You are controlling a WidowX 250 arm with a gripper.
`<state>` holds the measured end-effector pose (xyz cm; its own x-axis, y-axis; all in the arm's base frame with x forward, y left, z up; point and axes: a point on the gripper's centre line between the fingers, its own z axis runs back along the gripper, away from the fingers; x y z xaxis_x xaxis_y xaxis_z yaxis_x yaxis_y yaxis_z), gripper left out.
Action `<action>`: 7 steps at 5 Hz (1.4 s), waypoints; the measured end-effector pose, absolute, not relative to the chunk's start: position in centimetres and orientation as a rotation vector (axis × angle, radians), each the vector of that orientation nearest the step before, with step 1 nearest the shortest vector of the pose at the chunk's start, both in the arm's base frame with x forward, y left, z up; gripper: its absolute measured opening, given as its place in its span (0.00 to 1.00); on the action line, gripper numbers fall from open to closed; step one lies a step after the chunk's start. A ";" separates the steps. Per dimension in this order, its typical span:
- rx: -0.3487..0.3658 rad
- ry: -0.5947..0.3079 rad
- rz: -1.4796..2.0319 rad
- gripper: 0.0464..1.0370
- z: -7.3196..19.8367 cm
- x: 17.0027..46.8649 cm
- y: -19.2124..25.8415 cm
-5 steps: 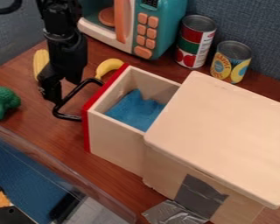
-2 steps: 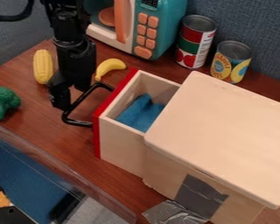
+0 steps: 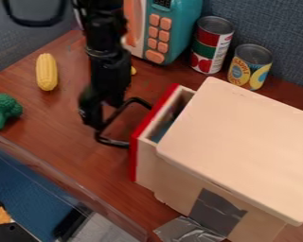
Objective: Close the drawer
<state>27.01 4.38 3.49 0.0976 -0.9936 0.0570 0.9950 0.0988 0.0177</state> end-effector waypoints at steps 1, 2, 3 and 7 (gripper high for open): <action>-0.041 -0.070 -1.496 0.96 3.8 27.6 2.2; -0.041 -0.078 -1.529 0.96 4.2 28.1 -0.3; -0.043 -0.075 -1.538 0.96 4.2 28.0 -0.9; -0.011 0.022 -0.768 0.96 7.7 22.1 8.6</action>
